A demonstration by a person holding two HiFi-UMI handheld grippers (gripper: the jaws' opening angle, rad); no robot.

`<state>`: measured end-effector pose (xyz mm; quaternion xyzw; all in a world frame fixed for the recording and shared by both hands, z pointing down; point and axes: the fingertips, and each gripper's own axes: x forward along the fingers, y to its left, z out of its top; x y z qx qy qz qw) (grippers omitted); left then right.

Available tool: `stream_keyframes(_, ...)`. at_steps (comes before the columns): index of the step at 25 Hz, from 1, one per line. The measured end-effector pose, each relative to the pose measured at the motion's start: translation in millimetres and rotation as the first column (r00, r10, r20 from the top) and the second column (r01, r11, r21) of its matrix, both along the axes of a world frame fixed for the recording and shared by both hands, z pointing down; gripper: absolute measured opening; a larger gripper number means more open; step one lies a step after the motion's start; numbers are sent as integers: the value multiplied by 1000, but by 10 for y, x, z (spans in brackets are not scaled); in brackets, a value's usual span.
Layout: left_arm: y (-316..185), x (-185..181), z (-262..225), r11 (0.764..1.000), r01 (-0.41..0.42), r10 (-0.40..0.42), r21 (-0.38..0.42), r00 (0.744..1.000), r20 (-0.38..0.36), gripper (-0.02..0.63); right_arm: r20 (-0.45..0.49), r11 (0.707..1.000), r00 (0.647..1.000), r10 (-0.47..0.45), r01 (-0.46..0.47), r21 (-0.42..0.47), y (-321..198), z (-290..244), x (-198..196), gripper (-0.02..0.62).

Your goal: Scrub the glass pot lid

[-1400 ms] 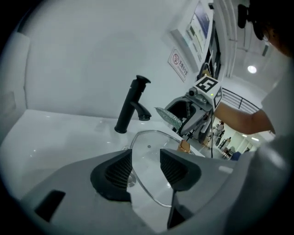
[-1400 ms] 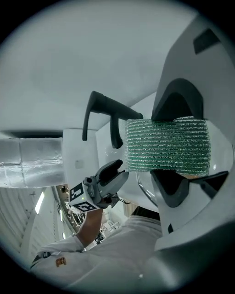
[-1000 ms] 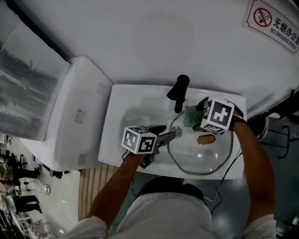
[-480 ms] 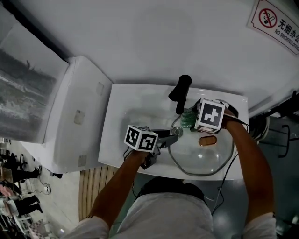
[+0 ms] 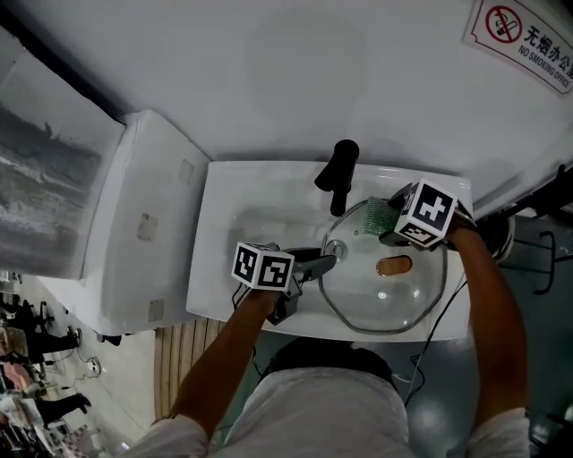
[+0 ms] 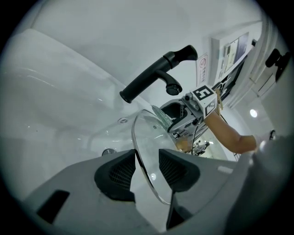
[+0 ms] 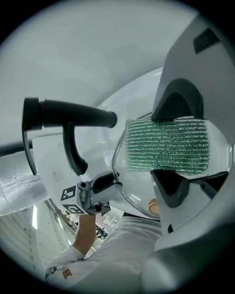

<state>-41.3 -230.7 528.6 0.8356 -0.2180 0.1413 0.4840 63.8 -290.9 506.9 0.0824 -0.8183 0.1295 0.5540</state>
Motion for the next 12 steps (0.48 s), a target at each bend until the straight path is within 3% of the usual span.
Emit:
stream_keyframes(9, 6, -15, -4, 999, 41, -41, 18, 999, 3, 164, 40, 967, 966, 256, -256, -3, -6, 11, 702, 333)
stream_keyframes(12, 9, -2, -17, 999, 46, -46, 28, 999, 0, 164, 63, 956, 954, 292, -294, 23, 14, -59, 773, 333)
